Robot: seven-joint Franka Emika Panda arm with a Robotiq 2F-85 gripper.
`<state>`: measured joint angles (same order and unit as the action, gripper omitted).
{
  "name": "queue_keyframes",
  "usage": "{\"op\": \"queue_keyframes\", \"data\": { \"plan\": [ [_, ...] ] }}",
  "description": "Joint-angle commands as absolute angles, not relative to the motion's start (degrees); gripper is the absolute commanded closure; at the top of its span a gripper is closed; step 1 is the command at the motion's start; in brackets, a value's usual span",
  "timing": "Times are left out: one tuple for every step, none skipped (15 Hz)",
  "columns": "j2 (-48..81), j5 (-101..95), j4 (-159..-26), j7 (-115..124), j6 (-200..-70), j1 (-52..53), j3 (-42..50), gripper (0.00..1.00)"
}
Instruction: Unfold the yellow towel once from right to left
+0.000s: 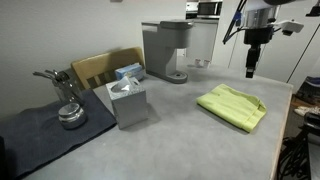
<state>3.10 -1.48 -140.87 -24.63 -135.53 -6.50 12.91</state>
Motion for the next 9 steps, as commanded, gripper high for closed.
{"op": "queue_keyframes", "data": {
  "plan": [
    [7.0, 1.2, -138.5, -25.3, -135.4, -8.6, 11.6, 0.0],
    [7.7, 2.0, -138.1, -25.2, -135.3, -8.9, 11.5, 0.0],
    [8.4, 2.8, -137.8, -25.1, -135.2, -9.1, 11.4, 0.0],
    [8.9, 3.4, -137.4, -25.1, -135.1, -9.4, 11.2, 0.0],
    [9.6, 4.0, -137.1, -25.0, -135.1, -9.6, 11.1, 0.0],
    [10.1, 4.5, -136.7, -24.9, -135.1, -9.8, 10.9, 0.0],
    [10.7, 4.8, -136.4, -24.7, -135.1, -10.0, 10.8, 0.0],
    [11.2, 5.0, -136.1, -24.5, -135.0, -10.2, 10.7, 0.0],
    [11.8, 5.2, -135.7, -24.1, -135.0, -10.4, 10.7, 0.0]
  ]
}}
